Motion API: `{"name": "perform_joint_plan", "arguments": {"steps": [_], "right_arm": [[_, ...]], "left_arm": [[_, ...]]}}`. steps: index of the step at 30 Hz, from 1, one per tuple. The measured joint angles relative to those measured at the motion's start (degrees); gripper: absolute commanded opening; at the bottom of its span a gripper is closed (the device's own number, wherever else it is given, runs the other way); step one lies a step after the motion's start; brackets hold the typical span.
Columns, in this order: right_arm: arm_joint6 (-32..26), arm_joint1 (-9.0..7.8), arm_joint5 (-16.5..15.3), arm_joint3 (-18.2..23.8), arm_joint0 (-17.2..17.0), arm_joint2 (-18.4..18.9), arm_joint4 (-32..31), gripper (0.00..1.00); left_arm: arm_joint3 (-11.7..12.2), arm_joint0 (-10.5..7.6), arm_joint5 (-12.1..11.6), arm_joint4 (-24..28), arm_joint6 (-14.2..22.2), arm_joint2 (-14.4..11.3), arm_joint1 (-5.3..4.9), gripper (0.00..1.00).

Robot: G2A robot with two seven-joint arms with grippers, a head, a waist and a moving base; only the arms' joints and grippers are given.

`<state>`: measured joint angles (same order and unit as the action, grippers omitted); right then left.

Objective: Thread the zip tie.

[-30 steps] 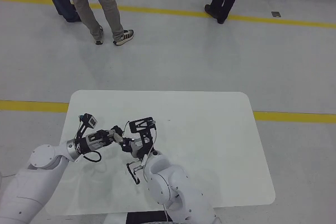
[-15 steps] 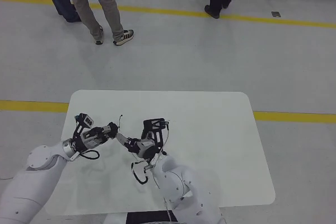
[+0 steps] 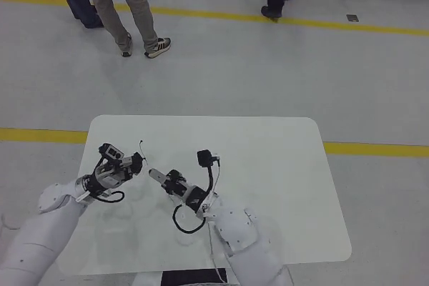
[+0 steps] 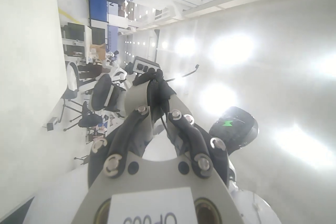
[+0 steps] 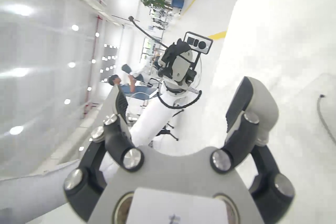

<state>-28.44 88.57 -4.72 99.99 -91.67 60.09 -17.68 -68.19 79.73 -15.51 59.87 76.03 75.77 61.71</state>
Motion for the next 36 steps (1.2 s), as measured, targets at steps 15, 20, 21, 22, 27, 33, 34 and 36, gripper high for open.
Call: {"name": "perform_joint_plan", "arguments": {"steps": [15, 20, 21, 22, 27, 33, 34, 36], "right_arm": [[-1.2, 0.09, -2.1, -4.9, 1.2, 0.3, 14.8, 1.00], [-3.4, -0.04, -2.6, -7.4, 2.4, 0.2, 22.0, 1.00], [-3.8, -0.05, -2.6, -7.8, 2.6, 0.1, 23.2, 1.00], [-4.3, -0.04, -2.8, -8.4, 2.9, 0.0, 25.1, 1.00], [-6.4, 0.03, -3.2, -10.7, 4.1, -0.6, 33.0, 1.00], [-7.1, 0.20, -3.4, -11.7, 4.4, -0.8, 38.9, 1.00], [-7.1, 0.20, -3.4, -11.7, 4.4, -0.8, 38.7, 1.00], [-7.0, 0.21, -3.3, -11.7, 4.3, -0.8, 38.9, 1.00]], "left_arm": [[2.5, -0.79, 1.4, 7.8, 1.8, -1.5, 1.08, 0.00], [3.5, -1.79, 3.0, 11.8, 3.7, -3.4, 1.71, 0.00], [3.4, -1.84, 3.2, 12.1, 3.6, -3.7, 1.74, 0.00], [3.3, -1.91, 3.3, 12.5, 3.6, -4.0, 1.74, 0.00], [2.7, -2.05, 2.8, 13.0, 3.6, -5.2, 1.57, 0.00], [2.0, -2.14, 2.0, 12.7, 3.6, -5.6, 1.37, 0.00], [2.0, -2.14, 2.0, 12.7, 3.6, -5.6, 1.37, 0.00], [1.9, -2.11, 2.1, 12.7, 3.4, -5.6, 1.39, 0.00]]}}
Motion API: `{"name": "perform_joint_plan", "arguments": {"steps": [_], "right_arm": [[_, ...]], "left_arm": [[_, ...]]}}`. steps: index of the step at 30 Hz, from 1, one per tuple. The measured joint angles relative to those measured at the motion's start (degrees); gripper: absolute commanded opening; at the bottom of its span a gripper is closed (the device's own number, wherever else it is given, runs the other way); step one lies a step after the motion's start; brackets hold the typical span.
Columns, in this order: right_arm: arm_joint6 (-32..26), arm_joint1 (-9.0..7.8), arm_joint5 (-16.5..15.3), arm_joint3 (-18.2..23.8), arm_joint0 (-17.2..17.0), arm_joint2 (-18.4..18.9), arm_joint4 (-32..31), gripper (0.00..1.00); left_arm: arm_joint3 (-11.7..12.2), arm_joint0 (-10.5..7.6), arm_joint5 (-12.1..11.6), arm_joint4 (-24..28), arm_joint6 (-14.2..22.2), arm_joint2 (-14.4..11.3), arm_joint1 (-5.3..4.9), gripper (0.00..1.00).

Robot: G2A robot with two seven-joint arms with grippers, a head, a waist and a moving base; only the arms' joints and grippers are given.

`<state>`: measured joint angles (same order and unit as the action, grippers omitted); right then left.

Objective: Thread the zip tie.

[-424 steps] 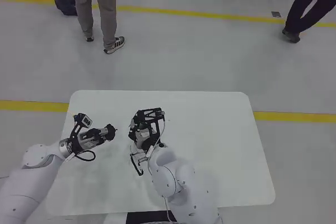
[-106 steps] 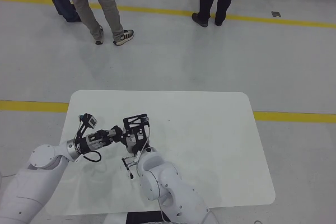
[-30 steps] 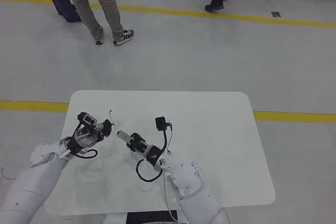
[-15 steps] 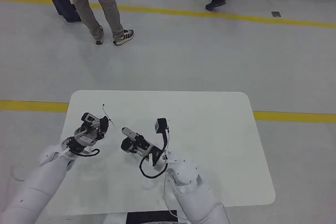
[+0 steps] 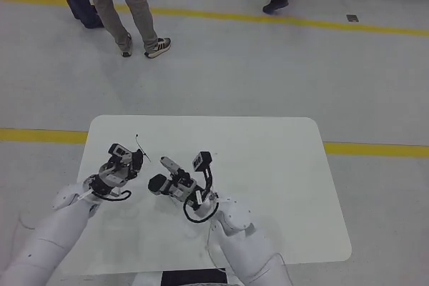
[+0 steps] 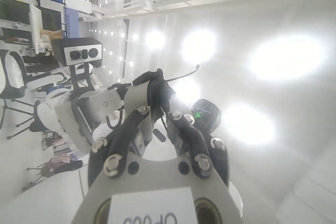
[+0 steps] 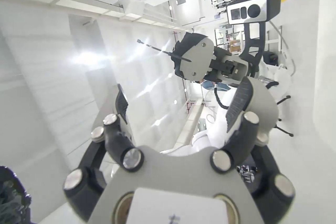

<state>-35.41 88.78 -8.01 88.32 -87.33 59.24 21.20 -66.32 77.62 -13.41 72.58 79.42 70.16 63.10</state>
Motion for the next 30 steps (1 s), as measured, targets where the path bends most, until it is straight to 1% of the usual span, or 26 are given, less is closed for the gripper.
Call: {"name": "perform_joint_plan", "arguments": {"steps": [2, 4, 9, 10, 12, 14, 15, 20, 21, 22, 30], "right_arm": [[0.4, 0.03, 0.4, -0.1, 0.0, -0.2, 1.6, 1.00], [1.1, -0.02, 0.8, -0.8, 0.5, -0.2, 2.6, 1.00], [1.3, -0.01, 1.1, -2.0, 1.4, -0.3, 6.7, 1.00], [1.3, -0.02, 1.2, -2.3, 1.6, -0.3, 7.7, 0.96], [1.2, -0.02, 1.5, -2.9, 1.9, -0.4, 9.0, 0.73], [0.8, 0.01, 1.7, -3.5, 2.4, -0.6, 10.8, 0.55], [0.6, 0.01, 1.8, -3.8, 2.6, -0.7, 11.4, 0.50], [-0.5, 0.01, 2.1, -5.2, 3.6, -1.7, 13.2, 0.40], [-0.6, -0.01, 2.1, -5.5, 3.8, -1.9, 13.3, 0.40], [-0.7, -0.02, 2.1, -5.7, 4.0, -2.0, 13.4, 0.37], [-0.4, -0.14, 1.7, -6.9, 4.9, -2.9, 14.3, 0.32]], "left_arm": [[-0.8, 0.20, 0.2, -0.3, -1.4, 0.1, 0.02, 0.00], [-1.2, 0.52, 0.3, -0.6, -1.9, 0.4, -0.02, 0.00], [-1.2, 1.19, 1.1, -0.5, 0.0, 1.1, -0.11, 0.00], [-1.1, 1.31, 1.2, -0.6, 0.2, 1.2, -0.11, 0.00], [-1.1, 1.46, 1.2, -0.8, 0.2, 1.2, -0.11, 0.00], [-1.5, 1.69, 1.3, -1.0, 0.2, 1.2, -0.13, 0.00], [-1.6, 1.80, 1.3, -1.1, 0.2, 1.2, -0.15, 0.00], [-1.7, 1.88, 1.3, -1.1, 0.2, 1.3, -0.18, 0.00], [-1.7, 1.88, 1.3, -1.1, 0.2, 1.3, -0.18, 0.00], [-1.7, 1.88, 1.3, -1.1, 0.2, 1.3, -0.18, 0.00], [-1.7, 1.88, 1.3, -1.1, 0.2, 1.3, -0.17, 0.00]]}}
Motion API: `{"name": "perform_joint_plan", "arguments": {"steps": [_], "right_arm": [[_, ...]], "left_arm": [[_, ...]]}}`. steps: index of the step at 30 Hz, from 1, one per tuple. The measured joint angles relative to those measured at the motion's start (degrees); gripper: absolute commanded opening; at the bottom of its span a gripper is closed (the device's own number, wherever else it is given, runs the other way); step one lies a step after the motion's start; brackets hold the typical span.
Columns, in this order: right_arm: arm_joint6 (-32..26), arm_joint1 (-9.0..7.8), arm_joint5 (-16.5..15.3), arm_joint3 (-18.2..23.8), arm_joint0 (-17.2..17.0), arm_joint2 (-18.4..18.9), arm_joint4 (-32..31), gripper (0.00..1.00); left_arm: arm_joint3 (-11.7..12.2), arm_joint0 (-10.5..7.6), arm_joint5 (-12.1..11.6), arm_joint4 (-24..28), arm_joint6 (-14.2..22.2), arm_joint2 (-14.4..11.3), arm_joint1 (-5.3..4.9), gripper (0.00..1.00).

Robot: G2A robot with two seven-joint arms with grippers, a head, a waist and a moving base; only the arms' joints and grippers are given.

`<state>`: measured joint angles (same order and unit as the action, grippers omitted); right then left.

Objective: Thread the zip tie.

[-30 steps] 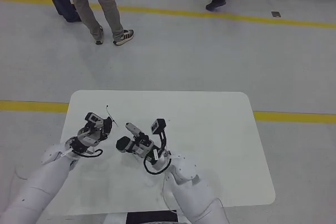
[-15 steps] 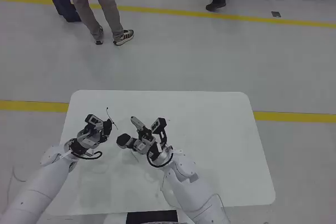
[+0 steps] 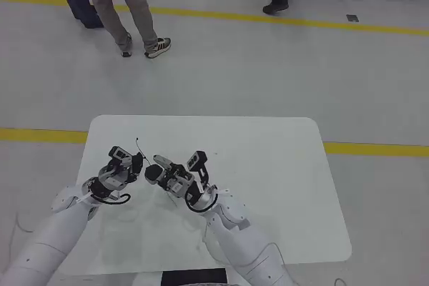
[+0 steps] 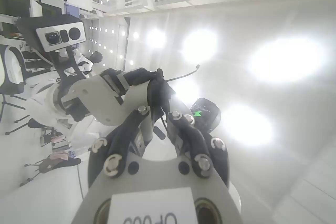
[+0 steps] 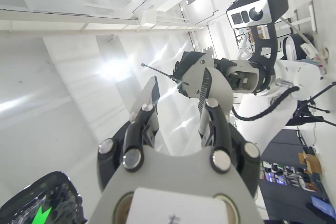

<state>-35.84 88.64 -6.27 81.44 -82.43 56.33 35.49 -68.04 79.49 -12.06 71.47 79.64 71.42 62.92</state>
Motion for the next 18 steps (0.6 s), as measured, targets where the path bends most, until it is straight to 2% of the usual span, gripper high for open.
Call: {"name": "perform_joint_plan", "arguments": {"steps": [4, 11, 18], "right_arm": [[0.3, -0.06, -0.3, -0.5, 0.3, -0.4, 0.2, 0.31], [0.9, -0.13, -1.3, -1.0, 0.7, -1.0, 0.7, 0.22], [1.1, -0.24, -1.9, -1.4, 1.0, -1.4, 1.2, 0.18]], "left_arm": [[0.0, 0.00, 0.0, 0.0, 0.0, 0.0, 0.00, 0.00], [0.0, 0.00, 0.0, 0.0, 0.0, 0.0, 0.00, 0.00], [0.0, 0.00, 0.0, 0.0, 0.0, 0.0, 0.00, 0.00]]}}
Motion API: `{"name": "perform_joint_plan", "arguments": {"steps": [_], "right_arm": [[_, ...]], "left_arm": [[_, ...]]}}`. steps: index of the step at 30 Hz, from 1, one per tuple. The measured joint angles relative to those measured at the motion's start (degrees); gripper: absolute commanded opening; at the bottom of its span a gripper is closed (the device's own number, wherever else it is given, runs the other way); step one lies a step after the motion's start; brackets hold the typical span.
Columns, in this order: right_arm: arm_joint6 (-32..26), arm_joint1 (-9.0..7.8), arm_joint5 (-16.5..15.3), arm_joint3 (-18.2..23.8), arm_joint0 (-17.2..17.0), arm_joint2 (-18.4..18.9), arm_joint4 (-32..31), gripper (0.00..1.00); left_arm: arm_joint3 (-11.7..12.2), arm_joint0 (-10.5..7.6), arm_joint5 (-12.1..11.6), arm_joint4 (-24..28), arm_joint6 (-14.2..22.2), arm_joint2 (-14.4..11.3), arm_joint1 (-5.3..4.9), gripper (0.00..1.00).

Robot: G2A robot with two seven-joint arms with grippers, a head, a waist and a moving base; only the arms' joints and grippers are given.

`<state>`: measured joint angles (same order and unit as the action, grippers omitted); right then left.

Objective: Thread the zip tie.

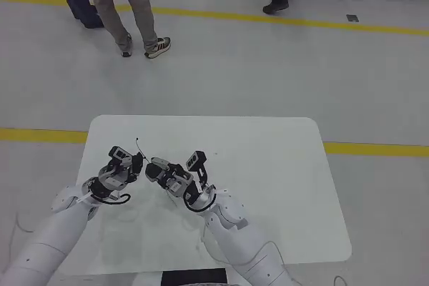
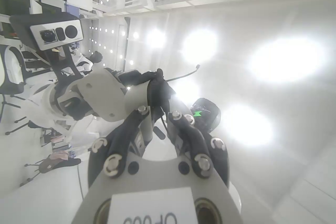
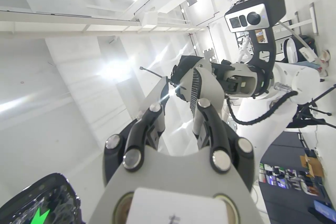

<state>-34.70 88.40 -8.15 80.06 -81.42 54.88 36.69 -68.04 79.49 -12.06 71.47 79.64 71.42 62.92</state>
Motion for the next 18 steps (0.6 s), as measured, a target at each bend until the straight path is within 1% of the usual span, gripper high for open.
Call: {"name": "perform_joint_plan", "arguments": {"steps": [1, 8, 18], "right_arm": [[0.0, -0.02, -0.1, 0.0, 0.0, 0.0, 0.1, 0.16], [0.2, -0.13, -0.7, -0.2, 0.2, -0.4, 0.5, 0.14], [0.4, -0.32, -1.3, -0.4, 0.4, -0.8, 0.9, 0.14]], "left_arm": [[0.0, 0.00, 0.0, 0.0, 0.0, 0.0, 0.00, 0.00], [0.0, 0.00, 0.0, 0.0, 0.0, 0.0, 0.00, 0.00], [0.0, 0.00, 0.0, 0.0, 0.0, 0.0, 0.00, 0.00]]}}
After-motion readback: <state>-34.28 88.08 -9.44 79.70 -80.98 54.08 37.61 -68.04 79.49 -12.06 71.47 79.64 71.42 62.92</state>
